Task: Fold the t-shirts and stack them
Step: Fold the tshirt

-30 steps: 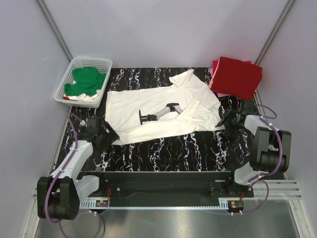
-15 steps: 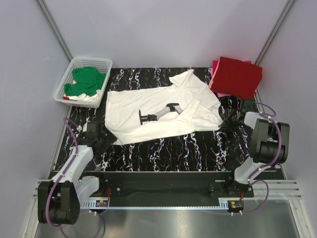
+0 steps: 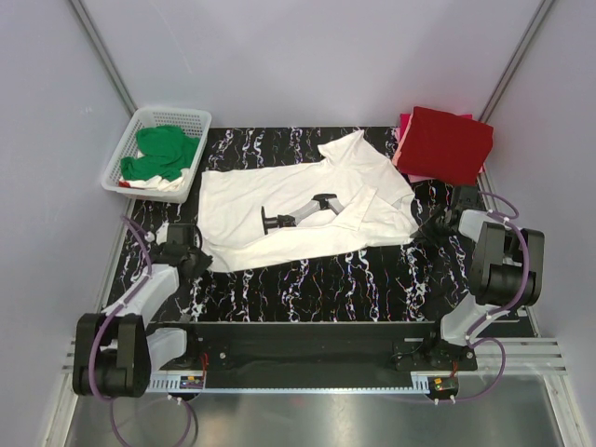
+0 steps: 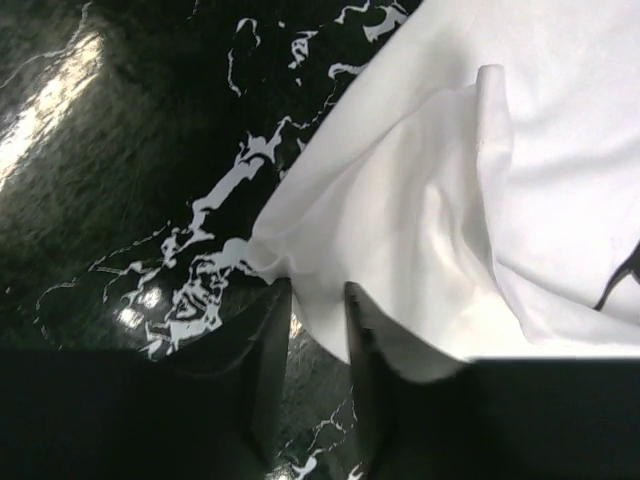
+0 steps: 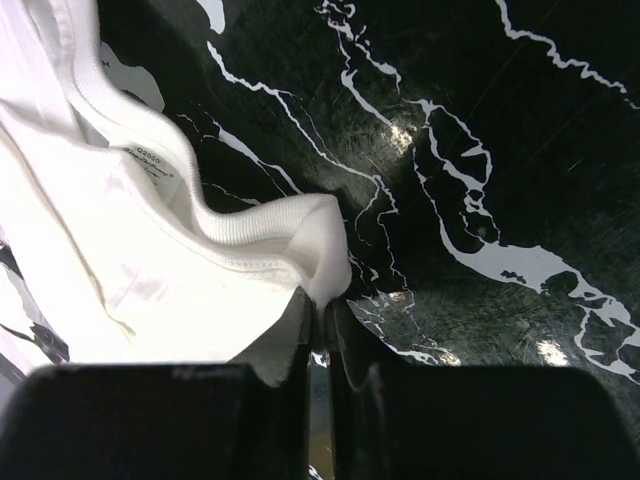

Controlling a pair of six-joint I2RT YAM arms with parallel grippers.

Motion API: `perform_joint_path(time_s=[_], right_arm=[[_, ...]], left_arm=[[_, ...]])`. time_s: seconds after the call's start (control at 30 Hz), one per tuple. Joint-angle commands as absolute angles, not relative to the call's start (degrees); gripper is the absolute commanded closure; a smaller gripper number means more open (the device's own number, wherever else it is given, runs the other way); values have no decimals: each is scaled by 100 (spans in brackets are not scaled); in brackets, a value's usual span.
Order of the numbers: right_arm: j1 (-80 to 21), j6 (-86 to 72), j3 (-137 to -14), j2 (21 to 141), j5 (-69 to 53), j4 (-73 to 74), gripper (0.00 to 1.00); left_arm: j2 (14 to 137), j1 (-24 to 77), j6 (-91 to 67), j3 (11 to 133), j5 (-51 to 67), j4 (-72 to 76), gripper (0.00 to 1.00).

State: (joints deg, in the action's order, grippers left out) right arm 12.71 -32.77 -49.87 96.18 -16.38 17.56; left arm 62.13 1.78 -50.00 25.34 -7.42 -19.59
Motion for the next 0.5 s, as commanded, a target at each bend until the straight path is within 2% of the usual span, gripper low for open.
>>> perform_joint_path(time_s=[0.0, 0.07, 0.33, 0.47], right_arm=[[1301, -3155, -4948, 9536, -1644, 1713, 100], [1371, -3181, -4896, 9362, -1513, 1801, 100], [1767, -3392, -4273, 7711, -950, 2592, 100], [1767, -3463, -4184, 7260, -774, 2943, 100]], left_arm=[[6617, 149, -5028, 2794, -870, -1266, 81], [6811, 141, -4992, 3066, -922, -1414, 100], [5899, -139, -4904, 3358, -1266, -2873, 100], [5581, -193, -4931, 3313, -1231, -3286, 100]])
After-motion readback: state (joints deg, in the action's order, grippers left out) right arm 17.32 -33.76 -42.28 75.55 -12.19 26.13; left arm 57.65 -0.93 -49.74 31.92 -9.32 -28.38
